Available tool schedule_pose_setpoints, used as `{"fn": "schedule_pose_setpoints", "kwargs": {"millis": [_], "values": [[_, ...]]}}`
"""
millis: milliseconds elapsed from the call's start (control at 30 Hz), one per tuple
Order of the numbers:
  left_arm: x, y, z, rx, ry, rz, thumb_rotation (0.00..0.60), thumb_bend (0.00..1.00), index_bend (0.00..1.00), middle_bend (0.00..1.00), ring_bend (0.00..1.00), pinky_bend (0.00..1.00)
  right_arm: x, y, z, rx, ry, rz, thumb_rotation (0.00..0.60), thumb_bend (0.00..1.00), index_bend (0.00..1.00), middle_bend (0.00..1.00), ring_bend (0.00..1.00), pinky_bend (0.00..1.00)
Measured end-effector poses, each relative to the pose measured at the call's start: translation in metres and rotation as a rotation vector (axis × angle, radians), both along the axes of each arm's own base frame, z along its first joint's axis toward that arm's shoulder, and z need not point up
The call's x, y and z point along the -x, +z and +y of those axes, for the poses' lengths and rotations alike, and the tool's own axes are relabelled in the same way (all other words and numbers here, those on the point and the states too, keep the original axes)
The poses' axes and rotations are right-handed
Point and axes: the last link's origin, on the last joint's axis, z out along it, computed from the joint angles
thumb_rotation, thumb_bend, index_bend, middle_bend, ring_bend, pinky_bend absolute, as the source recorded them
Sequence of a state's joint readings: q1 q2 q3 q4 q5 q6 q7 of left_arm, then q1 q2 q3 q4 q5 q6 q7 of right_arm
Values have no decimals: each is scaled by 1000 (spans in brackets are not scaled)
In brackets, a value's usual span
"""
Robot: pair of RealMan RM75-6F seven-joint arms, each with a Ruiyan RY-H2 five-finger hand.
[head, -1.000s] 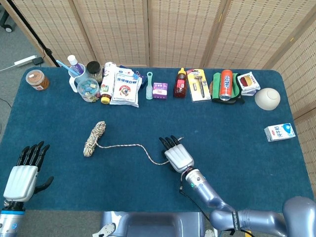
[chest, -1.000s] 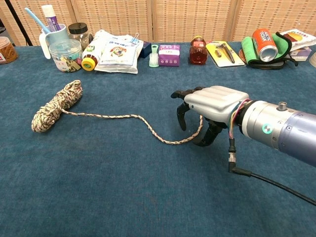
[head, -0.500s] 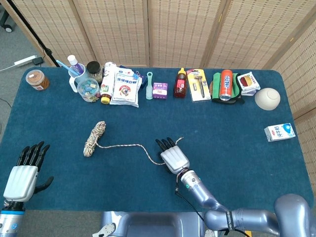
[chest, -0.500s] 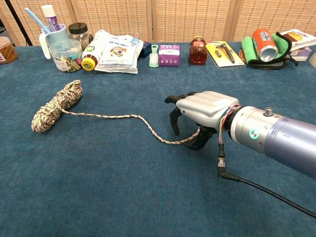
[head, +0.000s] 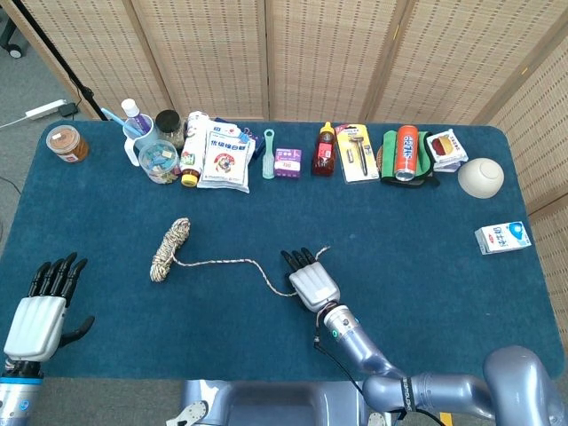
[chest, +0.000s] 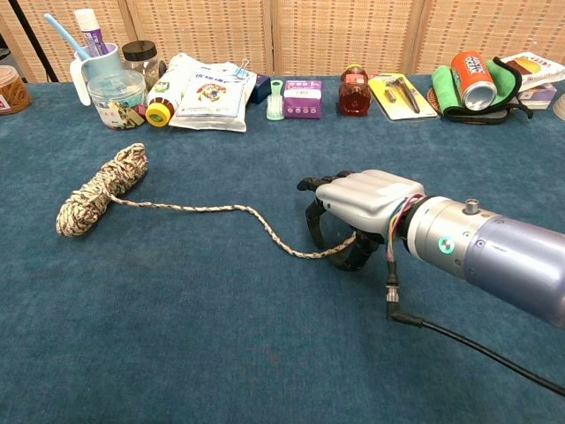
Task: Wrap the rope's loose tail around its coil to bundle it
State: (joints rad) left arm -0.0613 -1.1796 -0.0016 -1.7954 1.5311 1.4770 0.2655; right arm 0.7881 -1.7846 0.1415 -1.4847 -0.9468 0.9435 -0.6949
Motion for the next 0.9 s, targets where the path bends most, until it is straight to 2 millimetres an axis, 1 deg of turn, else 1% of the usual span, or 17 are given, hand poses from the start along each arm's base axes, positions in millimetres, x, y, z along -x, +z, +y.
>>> {"fn": "schedule_pose_setpoints", "kwargs": {"millis": [200, 900], "values": [[0, 0, 0, 3, 0, 1, 600, 217, 0, 0, 0, 0, -1, -1, -1, 1, 5, -2, 600, 427, 495, 0, 0, 0], [0, 1, -1, 3, 0, -5, 600, 217, 0, 0, 0, 0, -4, -7, 2, -10, 8, 0, 600, 453, 520, 0, 0, 0]]}}
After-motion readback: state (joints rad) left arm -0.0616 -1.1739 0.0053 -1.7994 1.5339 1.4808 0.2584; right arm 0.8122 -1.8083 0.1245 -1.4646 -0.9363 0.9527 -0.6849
